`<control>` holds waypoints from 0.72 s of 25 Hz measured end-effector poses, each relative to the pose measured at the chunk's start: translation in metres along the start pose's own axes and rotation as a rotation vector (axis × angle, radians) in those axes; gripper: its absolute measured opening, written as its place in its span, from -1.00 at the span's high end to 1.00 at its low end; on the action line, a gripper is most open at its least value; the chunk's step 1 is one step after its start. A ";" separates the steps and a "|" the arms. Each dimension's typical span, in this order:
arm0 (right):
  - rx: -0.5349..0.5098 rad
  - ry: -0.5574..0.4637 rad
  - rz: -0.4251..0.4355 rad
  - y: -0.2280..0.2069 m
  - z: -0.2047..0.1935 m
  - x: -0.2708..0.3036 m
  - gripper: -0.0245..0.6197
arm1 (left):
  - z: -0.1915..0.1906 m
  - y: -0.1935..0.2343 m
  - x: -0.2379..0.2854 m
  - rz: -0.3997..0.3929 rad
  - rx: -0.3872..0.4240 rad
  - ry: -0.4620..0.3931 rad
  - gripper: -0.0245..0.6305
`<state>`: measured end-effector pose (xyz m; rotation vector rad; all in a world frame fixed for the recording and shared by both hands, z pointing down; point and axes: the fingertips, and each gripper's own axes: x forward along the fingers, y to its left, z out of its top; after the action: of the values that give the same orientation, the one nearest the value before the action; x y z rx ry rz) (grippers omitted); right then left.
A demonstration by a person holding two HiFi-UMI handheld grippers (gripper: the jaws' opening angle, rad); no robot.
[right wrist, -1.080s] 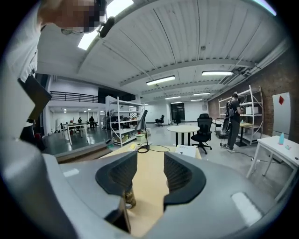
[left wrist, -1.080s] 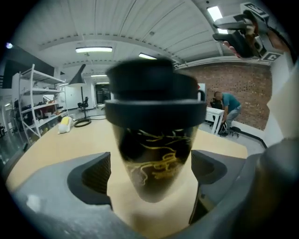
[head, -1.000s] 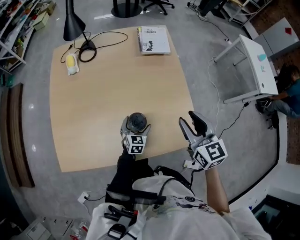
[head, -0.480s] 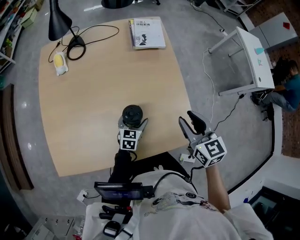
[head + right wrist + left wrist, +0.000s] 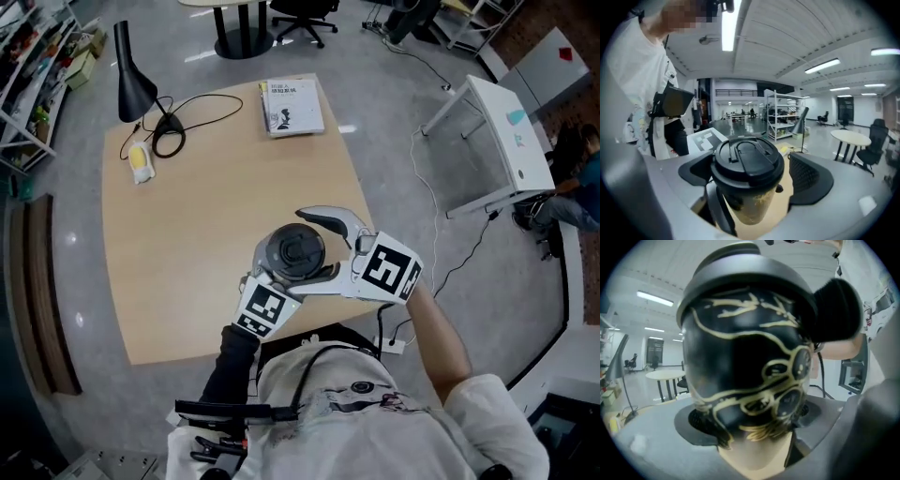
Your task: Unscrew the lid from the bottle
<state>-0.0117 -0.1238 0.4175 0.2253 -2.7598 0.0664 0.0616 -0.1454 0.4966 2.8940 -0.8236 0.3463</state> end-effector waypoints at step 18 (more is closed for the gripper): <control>-0.049 -0.186 0.599 0.057 0.071 -0.059 -0.65 | 0.070 -0.075 -0.031 -0.360 -0.061 -0.115 -0.34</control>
<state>0.0072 -0.0643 0.3289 -0.6415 -2.9063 0.1371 0.0891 -0.0786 0.4179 2.9452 -0.3057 0.1170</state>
